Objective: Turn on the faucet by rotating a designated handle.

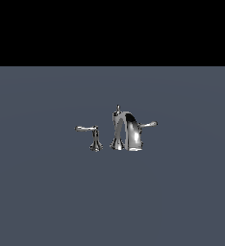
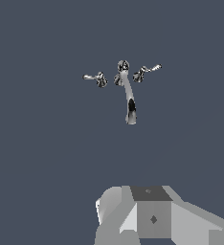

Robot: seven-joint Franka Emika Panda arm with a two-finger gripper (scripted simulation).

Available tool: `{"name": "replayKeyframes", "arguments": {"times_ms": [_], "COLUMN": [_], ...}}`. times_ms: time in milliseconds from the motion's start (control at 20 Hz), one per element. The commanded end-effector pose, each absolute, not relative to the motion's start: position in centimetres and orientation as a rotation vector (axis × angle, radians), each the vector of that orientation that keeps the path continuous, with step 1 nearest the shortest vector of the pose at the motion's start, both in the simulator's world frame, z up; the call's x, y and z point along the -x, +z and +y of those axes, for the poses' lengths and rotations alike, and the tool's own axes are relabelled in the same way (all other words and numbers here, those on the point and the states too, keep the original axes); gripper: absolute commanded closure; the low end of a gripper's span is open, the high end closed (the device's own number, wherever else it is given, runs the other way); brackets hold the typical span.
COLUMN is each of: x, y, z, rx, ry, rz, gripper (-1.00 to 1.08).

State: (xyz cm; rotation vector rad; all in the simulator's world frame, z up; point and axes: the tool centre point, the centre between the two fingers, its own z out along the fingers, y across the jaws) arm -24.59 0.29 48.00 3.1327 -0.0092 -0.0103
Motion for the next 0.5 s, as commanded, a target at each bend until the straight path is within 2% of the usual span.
{"name": "replayKeyframes", "arguments": {"times_ms": [0, 450], "x": [24.6, 23.4], "y": [48.0, 46.5], "z": [0.3, 0.6], "rx": [-3.133, -3.132], "ry": [-0.010, -0.010], "rz": [-0.009, -0.094], "gripper": [1.08, 1.08]}}
